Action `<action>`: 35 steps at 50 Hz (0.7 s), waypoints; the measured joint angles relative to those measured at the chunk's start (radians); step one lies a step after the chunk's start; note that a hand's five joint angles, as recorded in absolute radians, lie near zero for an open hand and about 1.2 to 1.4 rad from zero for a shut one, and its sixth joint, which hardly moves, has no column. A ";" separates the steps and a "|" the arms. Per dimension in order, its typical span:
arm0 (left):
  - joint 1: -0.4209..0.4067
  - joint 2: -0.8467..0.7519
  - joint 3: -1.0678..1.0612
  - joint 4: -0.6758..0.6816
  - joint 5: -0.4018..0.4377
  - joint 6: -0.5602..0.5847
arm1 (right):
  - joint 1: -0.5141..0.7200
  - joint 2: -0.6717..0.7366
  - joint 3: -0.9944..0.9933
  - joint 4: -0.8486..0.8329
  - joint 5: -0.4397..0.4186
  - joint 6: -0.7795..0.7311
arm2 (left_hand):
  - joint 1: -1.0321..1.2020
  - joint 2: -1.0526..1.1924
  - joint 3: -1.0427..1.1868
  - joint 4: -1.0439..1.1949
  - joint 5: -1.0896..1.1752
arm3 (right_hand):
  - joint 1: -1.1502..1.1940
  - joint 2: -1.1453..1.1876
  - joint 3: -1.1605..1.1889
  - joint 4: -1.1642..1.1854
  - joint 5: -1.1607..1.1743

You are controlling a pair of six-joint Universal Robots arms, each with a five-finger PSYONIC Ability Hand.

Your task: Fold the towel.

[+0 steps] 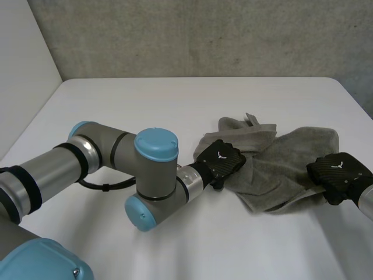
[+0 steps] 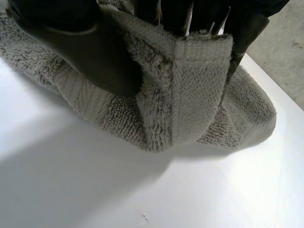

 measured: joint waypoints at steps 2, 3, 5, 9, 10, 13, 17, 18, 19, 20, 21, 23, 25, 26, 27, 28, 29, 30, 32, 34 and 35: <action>0.000 -0.007 0.008 0.000 0.000 0.000 | 0.000 0.000 0.001 0.000 0.000 0.000 | 0.057 0.059 0.059 0.067 0.064 | 0.000 0.000 0.000 0.000 0.000; 0.000 -0.012 0.013 0.000 0.000 0.000 | 0.001 0.000 0.002 0.001 0.000 0.000 | 0.104 0.107 0.106 0.115 0.108 | 0.000 0.000 0.000 0.000 0.000; 0.000 -0.018 0.020 -0.001 0.000 -0.001 | 0.001 0.000 0.004 0.001 0.000 0.001 | 0.192 0.195 0.185 0.198 0.192 | 0.000 0.000 0.000 0.000 0.000; -0.002 -0.026 0.032 -0.001 0.001 -0.002 | 0.001 0.000 0.005 0.003 0.000 0.002 | 0.358 0.357 0.353 0.367 0.361 | 0.000 0.000 0.000 0.000 0.000; -0.003 -0.026 0.034 -0.001 0.001 -0.002 | 0.002 -0.001 0.005 0.005 0.000 0.003 | 0.405 0.410 0.398 0.413 0.408 | 0.000 0.000 0.000 0.000 0.000; -0.005 -0.025 0.038 -0.001 0.001 -0.003 | 0.002 -0.003 0.002 0.014 0.000 0.006 | 0.521 0.528 0.528 0.555 0.533 | 0.000 0.000 0.000 0.000 0.000; -0.009 -0.017 0.037 -0.002 0.000 -0.003 | 0.002 -0.009 -0.006 0.032 -0.001 0.016 | 0.548 0.546 0.561 0.599 0.553 | 0.000 0.000 0.000 0.000 0.000; -0.009 -0.015 0.036 -0.003 0.000 -0.003 | 0.002 -0.011 -0.008 0.034 -0.002 0.018 | 0.548 0.546 0.561 0.599 0.553 | 0.000 0.000 0.000 0.000 0.000; -0.010 -0.009 0.034 -0.004 0.000 -0.002 | 0.003 -0.015 -0.013 0.040 -0.004 0.026 | 0.548 0.546 0.562 0.601 0.553 | 0.000 0.000 0.000 0.000 0.000; -0.011 -0.006 0.033 -0.005 0.000 -0.002 | 0.003 -0.019 -0.016 0.045 -0.005 0.033 | 0.549 0.546 0.563 0.603 0.553 | 0.000 0.000 0.000 0.000 0.000; -0.011 0.002 0.030 -0.007 -0.001 -0.002 | 0.004 -0.024 -0.021 0.051 -0.009 0.044 | 0.549 0.546 0.564 0.603 0.553 | 0.000 0.000 0.000 0.000 0.000; -0.011 0.018 0.025 -0.011 -0.001 -0.002 | 0.006 -0.036 -0.033 0.062 -0.019 0.072 | 0.553 0.546 0.564 0.603 0.553 | 0.000 0.000 0.000 0.000 0.000; -0.007 0.050 0.012 -0.018 -0.003 -0.002 | 0.008 -0.052 -0.051 0.078 -0.038 0.113 | 0.553 0.546 0.564 0.603 0.553 | 0.000 0.000 0.000 0.000 0.000; -0.005 0.062 0.007 -0.022 -0.003 -0.002 | 0.008 -0.057 -0.057 0.085 -0.046 0.127 | 0.553 0.546 0.565 0.603 0.553 | 0.000 0.000 0.000 0.000 0.000; 0.003 0.088 -0.007 -0.028 -0.005 -0.002 | 0.009 -0.068 -0.072 0.101 -0.065 0.157 | 0.553 0.546 0.565 0.603 0.553 | 0.000 0.000 0.000 0.000 0.000; 0.014 0.117 -0.023 -0.034 -0.008 -0.003 | 0.010 -0.078 -0.087 0.117 -0.083 0.183 | 0.553 0.546 0.565 0.603 0.553 | 0.000 0.000 0.000 0.000 0.000; 0.026 0.146 -0.040 -0.040 -0.011 -0.004 | 0.010 -0.088 -0.104 0.140 -0.104 0.209 | 0.553 0.546 0.565 0.603 0.553 | 0.000 0.000 0.000 0.000 0.000; 0.036 0.165 -0.053 -0.044 -0.014 -0.004 | 0.009 -0.093 -0.116 0.153 -0.116 0.224 | 0.553 0.546 0.565 0.603 0.553 | 0.000 0.000 0.000 0.000 0.000; 0.082 0.251 -0.110 -0.056 -0.022 -0.007 | 0.007 -0.117 -0.168 0.219 -0.167 0.275 | 0.553 0.546 0.566 0.603 0.553 | 0.000 0.000 0.000 0.000 0.000; 0.118 0.316 -0.157 -0.063 -0.027 -0.011 | 0.005 -0.136 -0.211 0.273 -0.202 0.306 | 0.553 0.546 0.568 0.603 0.553 | 0.000 0.000 0.000 0.000 0.000; 0.142 0.357 -0.187 -0.065 -0.029 -0.014 | 0.004 -0.148 -0.239 0.307 -0.222 0.322 | 0.553 0.546 0.570 0.603 0.554 | 0.000 0.000 0.000 0.000 0.000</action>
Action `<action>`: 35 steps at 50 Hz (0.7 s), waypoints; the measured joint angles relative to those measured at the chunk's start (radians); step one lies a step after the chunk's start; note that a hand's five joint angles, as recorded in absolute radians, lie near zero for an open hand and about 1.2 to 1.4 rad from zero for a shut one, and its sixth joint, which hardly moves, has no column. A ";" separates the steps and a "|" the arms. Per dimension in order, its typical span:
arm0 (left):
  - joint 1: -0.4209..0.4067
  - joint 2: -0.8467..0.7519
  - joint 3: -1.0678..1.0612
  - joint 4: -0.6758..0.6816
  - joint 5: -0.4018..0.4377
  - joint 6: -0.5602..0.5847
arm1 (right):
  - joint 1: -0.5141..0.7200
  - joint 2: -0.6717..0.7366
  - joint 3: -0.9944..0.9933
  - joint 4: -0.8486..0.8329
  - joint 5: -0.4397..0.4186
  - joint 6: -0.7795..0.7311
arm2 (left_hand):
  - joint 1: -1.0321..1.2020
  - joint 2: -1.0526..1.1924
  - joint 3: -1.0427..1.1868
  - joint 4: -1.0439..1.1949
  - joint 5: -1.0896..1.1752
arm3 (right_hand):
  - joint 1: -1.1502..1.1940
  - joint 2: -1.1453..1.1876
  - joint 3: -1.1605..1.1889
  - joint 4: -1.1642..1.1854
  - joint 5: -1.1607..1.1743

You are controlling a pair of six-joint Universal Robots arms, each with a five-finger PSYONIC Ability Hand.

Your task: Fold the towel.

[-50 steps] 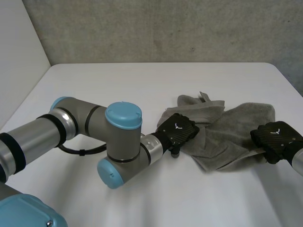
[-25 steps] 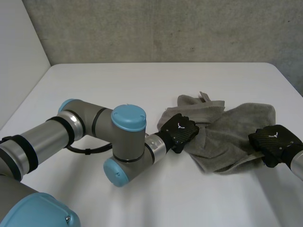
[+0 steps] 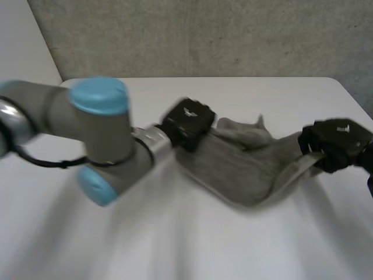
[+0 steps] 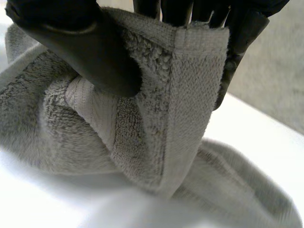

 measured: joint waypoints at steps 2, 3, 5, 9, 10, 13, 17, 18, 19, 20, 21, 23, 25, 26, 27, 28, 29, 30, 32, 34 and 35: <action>0.039 0.065 -0.051 -0.003 -0.001 -0.006 | -0.002 -0.018 -0.047 0.055 -0.029 0.021 | 0.000 0.000 0.002 0.000 0.000 | 0.000 0.000 0.000 0.000 0.000; 0.067 0.108 -0.085 -0.004 -0.001 -0.012 | -0.002 -0.029 -0.075 0.084 -0.042 0.030 | 0.000 0.000 0.004 0.000 0.000 | 0.000 0.000 0.000 0.000 0.000; 0.102 0.164 -0.129 -0.005 0.000 -0.022 | -0.002 -0.040 -0.110 0.118 -0.055 0.040 | 0.000 0.000 0.004 0.000 0.000 | 0.000 0.000 0.000 0.000 0.000; 0.177 0.283 -0.228 -0.005 0.004 -0.050 | 0.003 -0.055 -0.164 0.155 -0.058 0.051 | 0.000 0.000 0.004 0.000 0.004 | -0.001 0.000 0.000 0.000 0.000; 0.194 0.312 -0.255 -0.005 0.005 -0.057 | 0.005 -0.056 -0.171 0.157 -0.053 0.051 | 0.000 0.000 0.004 0.000 0.005 | -0.001 0.000 0.000 0.000 0.000; 0.234 0.372 -0.327 -0.003 0.008 -0.071 | 0.009 -0.047 -0.176 0.147 -0.026 0.047 | 0.006 0.000 0.004 0.000 0.005 | -0.001 0.000 0.000 0.000 0.000; 0.263 0.407 -0.414 -0.001 0.010 -0.075 | 0.016 -0.005 -0.166 0.122 0.032 0.025 | 0.009 0.000 0.005 0.000 0.005 | -0.001 0.000 0.000 0.000 0.000; 0.268 0.410 -0.443 0.000 0.010 -0.074 | 0.023 0.014 -0.160 0.116 0.053 0.011 | 0.009 0.000 0.005 0.000 0.005 | -0.001 0.000 0.000 0.000 0.000; 0.269 0.410 -0.455 0.000 0.010 -0.073 | 0.028 0.023 -0.157 0.114 0.064 0.002 | 0.009 0.000 0.005 0.000 0.005 | -0.001 0.000 0.000 0.000 0.000; 0.271 0.407 -0.475 0.001 0.009 -0.072 | 0.038 0.037 -0.150 0.113 0.079 -0.013 | 0.009 0.000 0.005 0.000 0.005 | -0.001 0.000 0.000 0.000 0.000; 0.272 0.399 -0.496 0.003 0.009 -0.070 | 0.052 0.051 -0.142 0.112 0.094 -0.030 | 0.009 0.000 0.005 0.001 0.005 | -0.001 0.000 0.000 0.000 0.000; 0.272 0.379 -0.522 0.008 0.008 -0.065 | 0.077 0.067 -0.129 0.111 0.113 -0.053 | 0.009 0.000 0.005 0.001 0.005 | -0.001 0.000 0.000 0.000 0.000; 0.269 0.340 -0.546 0.016 0.007 -0.057 | 0.114 0.083 -0.109 0.109 0.130 -0.076 | 0.009 0.000 0.005 0.001 0.005 | -0.001 0.000 0.000 0.000 0.000; 0.268 0.329 -0.550 0.018 0.007 -0.055 | 0.122 0.086 -0.106 0.108 0.133 -0.079 | 0.009 0.000 0.005 0.001 0.005 | -0.001 0.000 0.000 0.000 0.000; 0.265 0.306 -0.555 0.022 0.006 -0.049 | 0.140 0.094 -0.098 0.106 0.138 -0.085 | 0.009 0.000 0.005 0.002 0.005 | -0.001 0.000 0.000 0.000 0.000; 0.263 0.284 -0.557 0.025 0.006 -0.044 | 0.154 0.101 -0.092 0.103 0.141 -0.088 | 0.009 0.000 0.005 0.003 0.005 | -0.001 0.000 0.000 0.000 0.000; 0.260 0.257 -0.557 0.028 0.006 -0.038 | 0.172 0.112 -0.088 0.099 0.144 -0.090 | 0.009 0.000 0.005 0.004 0.006 | -0.001 0.000 0.000 0.000 0.000; 0.259 0.245 -0.555 0.029 0.005 -0.035 | 0.181 0.118 -0.086 0.097 0.145 -0.090 | 0.009 0.000 0.005 0.004 0.007 | -0.001 0.000 0.000 0.000 0.000; 0.255 0.209 -0.544 0.030 0.004 -0.028 | 0.210 0.142 -0.089 0.092 0.150 -0.089 | 0.009 0.000 0.005 0.004 0.009 | -0.001 0.000 0.000 0.000 0.000; 0.252 0.184 -0.528 0.029 0.004 -0.024 | 0.233 0.162 -0.104 0.088 0.158 -0.087 | 0.009 0.000 0.006 0.004 0.009 | -0.001 0.000 0.000 0.000 0.000; 0.251 0.173 -0.516 0.029 0.003 -0.022 | 0.244 0.172 -0.115 0.087 0.163 -0.086 | 0.009 0.000 0.006 0.004 0.009 | -0.001 0.000 0.000 0.000 0.000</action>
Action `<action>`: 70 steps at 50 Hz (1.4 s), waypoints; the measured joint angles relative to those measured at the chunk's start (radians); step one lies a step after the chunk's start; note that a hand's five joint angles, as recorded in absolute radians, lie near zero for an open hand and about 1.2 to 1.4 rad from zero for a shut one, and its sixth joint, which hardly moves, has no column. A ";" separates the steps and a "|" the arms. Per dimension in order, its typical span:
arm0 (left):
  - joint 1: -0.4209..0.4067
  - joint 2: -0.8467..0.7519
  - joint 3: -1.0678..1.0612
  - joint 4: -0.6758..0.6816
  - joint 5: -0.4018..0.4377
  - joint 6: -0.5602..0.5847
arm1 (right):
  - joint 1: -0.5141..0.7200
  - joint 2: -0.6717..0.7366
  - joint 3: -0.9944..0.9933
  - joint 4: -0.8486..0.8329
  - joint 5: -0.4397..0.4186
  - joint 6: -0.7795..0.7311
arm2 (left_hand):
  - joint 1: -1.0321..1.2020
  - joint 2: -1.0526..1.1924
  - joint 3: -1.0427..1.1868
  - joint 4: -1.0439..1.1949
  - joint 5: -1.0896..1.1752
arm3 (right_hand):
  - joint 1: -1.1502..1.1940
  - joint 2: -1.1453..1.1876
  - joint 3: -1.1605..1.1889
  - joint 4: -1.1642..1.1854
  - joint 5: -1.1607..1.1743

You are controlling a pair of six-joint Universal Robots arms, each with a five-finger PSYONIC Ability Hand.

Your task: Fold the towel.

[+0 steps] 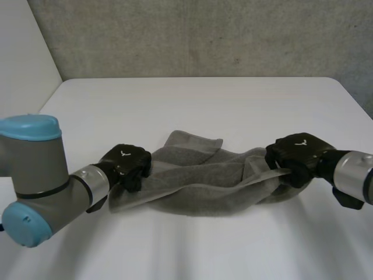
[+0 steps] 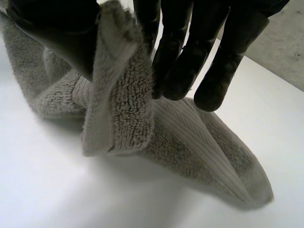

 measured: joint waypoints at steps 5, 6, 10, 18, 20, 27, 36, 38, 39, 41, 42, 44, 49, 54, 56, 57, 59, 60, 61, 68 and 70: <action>-0.002 -0.015 0.138 -0.001 0.001 -0.002 | 0.054 0.049 -0.153 -0.009 0.046 0.012 | 0.000 0.000 0.002 0.000 0.000 | 0.000 0.000 0.000 0.000 0.000; -0.003 -0.014 0.166 0.000 0.000 -0.004 | 0.061 0.054 -0.184 -0.014 0.052 0.016 | 0.000 0.000 0.002 0.000 0.000 | 0.000 0.000 0.000 0.000 0.000; -0.008 -0.004 0.405 0.006 -0.004 -0.033 | 0.112 0.076 -0.420 -0.100 0.090 0.079 | 0.005 0.000 0.002 0.000 0.000 | 0.000 0.000 0.000 0.000 0.000; -0.013 0.021 0.905 0.086 -0.014 -0.224 | 0.151 0.034 -0.693 -0.569 0.173 0.364 | 0.005 0.003 0.002 0.000 0.000 | 0.000 0.000 0.000 0.000 0.000; -0.008 0.035 0.968 0.138 -0.016 -0.320 | 0.149 0.010 -0.694 -0.646 0.182 0.417 | 0.005 0.008 0.004 0.000 0.000 | 0.000 0.000 0.000 0.003 0.000; 0.023 0.071 0.831 0.221 -0.013 -0.453 | 0.146 -0.017 -0.574 -0.663 0.157 0.440 | 0.005 0.009 0.007 0.001 0.001 | 0.000 0.000 0.000 0.009 0.000; 0.112 0.105 0.309 0.284 0.057 -0.374 | 0.141 -0.015 -0.250 -0.604 -0.061 0.292 | 0.006 0.010 0.007 0.001 0.001 | 0.000 0.000 0.000 0.009 0.000; 0.126 0.103 0.217 0.304 0.080 -0.339 | 0.140 -0.009 -0.180 -0.591 -0.091 0.248 | 0.006 0.010 0.007 0.001 0.001 | 0.000 0.000 0.000 0.009 0.000; 0.133 0.101 0.162 0.319 0.095 -0.313 | 0.140 -0.004 -0.135 -0.583 -0.104 0.213 | 0.006 0.010 0.007 0.001 0.001 | 0.000 0.000 0.000 0.009 0.000; 0.144 0.091 0.066 0.347 0.121 -0.255 | 0.140 0.010 -0.052 -0.570 -0.120 0.137 | 0.006 0.010 0.007 0.001 0.001 | 0.000 0.000 0.000 0.009 0.000; 0.147 0.081 0.023 0.359 0.132 -0.222 | 0.139 0.021 -0.009 -0.565 -0.123 0.089 | 0.006 0.010 0.007 0.001 0.001 | 0.000 0.000 0.000 0.009 0.000; 0.151 0.049 -0.062 0.384 0.151 -0.127 | 0.138 0.048 0.073 -0.555 -0.118 -0.026 | 0.006 0.010 0.007 0.001 0.001 | 0.000 0.000 0.000 0.009 0.000; 0.145 -0.010 -0.133 0.393 0.160 0.033 | 0.134 0.089 0.153 -0.531 -0.078 -0.169 | 0.006 0.010 0.007 0.001 0.001 | 0.000 0.000 0.000 0.009 0.000; 0.141 -0.029 -0.135 0.361 0.157 0.118 | 0.126 0.096 0.166 -0.506 -0.017 -0.188 | 0.006 0.010 0.007 0.001 0.001 | 0.000 0.000 0.000 0.009 0.000; 0.141 -0.018 -0.120 0.331 0.156 0.128 | 0.121 0.086 0.161 -0.500 0.005 -0.167 | 0.006 0.010 0.008 0.001 0.001 | 0.000 0.000 0.000 0.009 0.000; 0.141 -0.015 -0.116 0.324 0.156 0.129 | 0.120 0.082 0.159 -0.499 0.010 -0.159 | 0.006 0.010 0.007 0.001 0.001 | 0.000 0.000 0.000 0.009 0.000; 0.142 0.007 -0.095 0.286 0.155 0.130 | 0.113 0.064 0.152 -0.497 0.027 -0.122 | 0.006 0.010 0.008 0.001 0.001 | 0.000 0.000 0.000 0.009 0.000; 0.142 0.018 -0.084 0.265 0.155 0.129 | 0.107 0.054 0.148 -0.496 0.035 -0.098 | 0.006 0.010 0.008 0.001 0.001 | 0.000 0.000 0.000 0.009 0.000; 0.141 0.030 -0.071 0.245 0.156 0.129 | 0.098 0.044 0.143 -0.496 0.045 -0.071 | 0.006 0.010 0.008 0.001 0.001 | 0.000 0.000 0.000 0.009 0.000; 0.130 0.058 0.012 0.157 0.158 0.126 | 0.045 0.011 0.115 -0.497 0.110 0.097 | 0.006 0.010 0.008 0.001 0.001 | 0.000 0.000 0.000 0.009 0.000; 0.118 0.037 0.048 0.148 0.158 0.125 | 0.037 0.012 0.109 -0.498 0.126 0.133 | 0.006 0.010 0.008 0.001 0.001 | 0.000 0.000 0.000 0.009 0.000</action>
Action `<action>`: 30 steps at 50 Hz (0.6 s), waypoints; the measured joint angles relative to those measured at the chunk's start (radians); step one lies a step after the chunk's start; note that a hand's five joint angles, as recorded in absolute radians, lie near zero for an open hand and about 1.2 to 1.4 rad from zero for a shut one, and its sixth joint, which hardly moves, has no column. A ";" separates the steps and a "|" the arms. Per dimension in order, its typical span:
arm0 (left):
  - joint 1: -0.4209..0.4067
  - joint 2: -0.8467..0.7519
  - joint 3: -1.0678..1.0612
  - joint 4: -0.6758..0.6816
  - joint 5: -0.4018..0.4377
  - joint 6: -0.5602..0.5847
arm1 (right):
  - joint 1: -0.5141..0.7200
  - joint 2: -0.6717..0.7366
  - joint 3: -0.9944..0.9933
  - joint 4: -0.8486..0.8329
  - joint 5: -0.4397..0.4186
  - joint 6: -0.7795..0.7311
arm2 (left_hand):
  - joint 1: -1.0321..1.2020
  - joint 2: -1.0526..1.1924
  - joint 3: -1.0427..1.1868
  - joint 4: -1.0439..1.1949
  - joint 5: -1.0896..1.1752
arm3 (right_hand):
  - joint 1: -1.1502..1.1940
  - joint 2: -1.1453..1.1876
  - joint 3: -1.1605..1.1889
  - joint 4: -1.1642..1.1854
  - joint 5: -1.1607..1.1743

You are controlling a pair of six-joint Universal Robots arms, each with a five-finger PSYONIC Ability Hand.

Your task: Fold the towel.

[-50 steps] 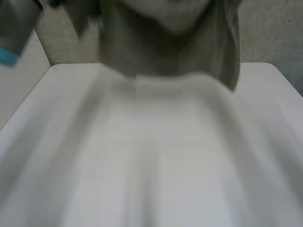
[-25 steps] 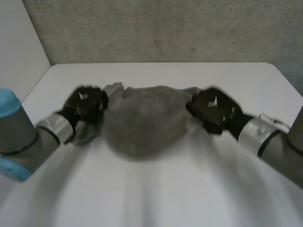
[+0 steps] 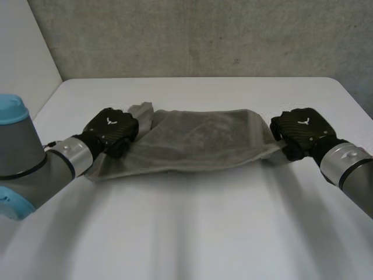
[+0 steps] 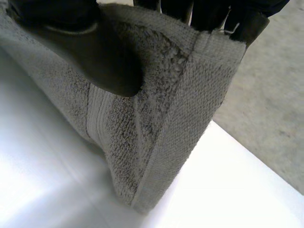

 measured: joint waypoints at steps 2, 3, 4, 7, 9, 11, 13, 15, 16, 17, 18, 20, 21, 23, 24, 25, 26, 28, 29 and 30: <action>-0.018 -0.035 0.042 -0.002 -0.002 -0.001 | -0.003 0.006 -0.004 -0.001 0.011 0.019 | 0.000 0.000 0.000 0.000 0.000 | 0.000 0.000 0.000 0.000 0.000; -0.023 -0.045 0.052 -0.002 -0.003 -0.001 | -0.004 0.008 -0.004 -0.001 0.013 0.022 | 0.000 0.000 0.000 0.000 0.000 | 0.000 0.000 0.000 0.000 0.000; -0.035 -0.072 0.079 -0.001 -0.006 -0.001 | -0.004 0.013 -0.005 -0.002 0.016 0.026 | 0.000 0.000 0.000 0.000 0.000 | 0.000 0.000 0.000 0.000 0.000; -0.064 -0.156 0.158 0.000 -0.015 -0.001 | -0.003 0.031 -0.004 -0.002 0.019 0.028 | 0.000 0.000 0.000 0.000 0.000 | 0.000 0.000 0.000 0.000 0.000; -0.077 -0.207 0.204 0.002 -0.021 -0.001 | -0.002 0.040 -0.002 -0.003 0.019 0.026 | 0.000 0.000 0.000 0.000 0.000 | 0.000 0.000 0.000 0.000 0.000; -0.087 -0.271 0.263 0.002 -0.035 -0.002 | 0.000 0.049 0.003 -0.004 0.018 0.023 | -0.079 -0.075 -0.092 -0.105 -0.071 | 0.000 0.000 0.000 0.000 0.000; -0.092 -0.310 0.300 0.001 -0.049 -0.003 | 0.001 0.054 0.006 -0.005 0.017 0.021 | -0.257 -0.259 -0.280 -0.301 -0.255 | 0.000 0.000 0.000 0.000 0.000; -0.094 -0.350 0.341 0.001 -0.075 -0.007 | 0.003 0.057 0.011 -0.006 0.016 0.019 | -0.507 -0.507 -0.525 -0.548 -0.509 | 0.000 0.000 0.000 0.000 0.000; -0.094 -0.357 0.348 0.000 -0.082 -0.008 | 0.004 0.057 0.011 -0.006 0.016 0.019 | -0.578 -0.566 -0.586 -0.607 -0.570 | 0.000 0.000 0.000 0.000 0.000; -0.094 -0.367 0.360 0.000 -0.097 -0.011 | 0.004 0.058 0.014 -0.006 0.016 0.018 | -0.626 -0.616 -0.637 -0.658 -0.620 | 0.000 0.000 0.000 0.000 0.000; -0.094 -0.372 0.366 -0.001 -0.109 -0.015 | 0.005 0.058 0.015 -0.006 0.016 0.018 | -0.653 -0.639 -0.660 -0.681 -0.652 | 0.000 0.000 0.000 0.000 0.000; -0.092 -0.370 0.371 -0.002 -0.128 -0.024 | 0.005 0.058 0.017 -0.006 0.016 0.018 | -0.672 -0.654 -0.675 -0.697 -0.674 | 0.000 0.000 0.000 0.000 0.000; -0.090 -0.362 0.368 -0.003 -0.137 -0.030 | 0.005 0.057 0.018 -0.006 0.015 0.018 | -0.675 -0.657 -0.679 -0.701 -0.679 | 0.000 0.000 0.000 0.000 0.000; -0.084 -0.332 0.351 -0.004 -0.151 -0.047 | 0.006 0.057 0.021 -0.007 0.015 0.017 | -0.677 -0.660 -0.682 -0.702 -0.684 | 0.000 0.000 0.000 0.000 0.000; -0.083 -0.323 0.346 -0.003 -0.152 -0.051 | 0.006 0.056 0.021 -0.007 0.015 0.017 | -0.677 -0.660 -0.682 -0.702 -0.685 | 0.000 0.000 0.000 0.000 0.000; -0.078 -0.296 0.327 -0.003 -0.155 -0.062 | 0.006 0.056 0.022 -0.007 0.015 0.017 | -0.678 -0.661 -0.682 -0.702 -0.685 | 0.000 0.000 0.000 0.000 0.000; -0.072 -0.265 0.304 -0.001 -0.156 -0.072 | 0.006 0.056 0.024 -0.007 0.015 0.017 | -0.678 -0.662 -0.685 -0.704 -0.687 | 0.000 0.000 0.000 0.000 0.000; -0.062 -0.217 0.266 0.000 -0.155 -0.083 | 0.006 0.056 0.026 -0.007 0.015 0.017 | -0.678 -0.662 -0.687 -0.705 -0.690 | 0.000 0.000 0.000 0.000 0.000; -0.055 -0.182 0.238 0.002 -0.154 -0.090 | 0.006 0.056 0.028 -0.007 0.015 0.017 | -0.679 -0.662 -0.688 -0.706 -0.690 | 0.000 0.000 0.000 0.000 0.000; -0.048 -0.150 0.210 0.002 -0.152 -0.095 | 0.007 0.057 0.029 -0.008 0.014 0.016 | -0.679 -0.662 -0.688 -0.706 -0.690 | 0.000 0.000 0.000 0.000 0.000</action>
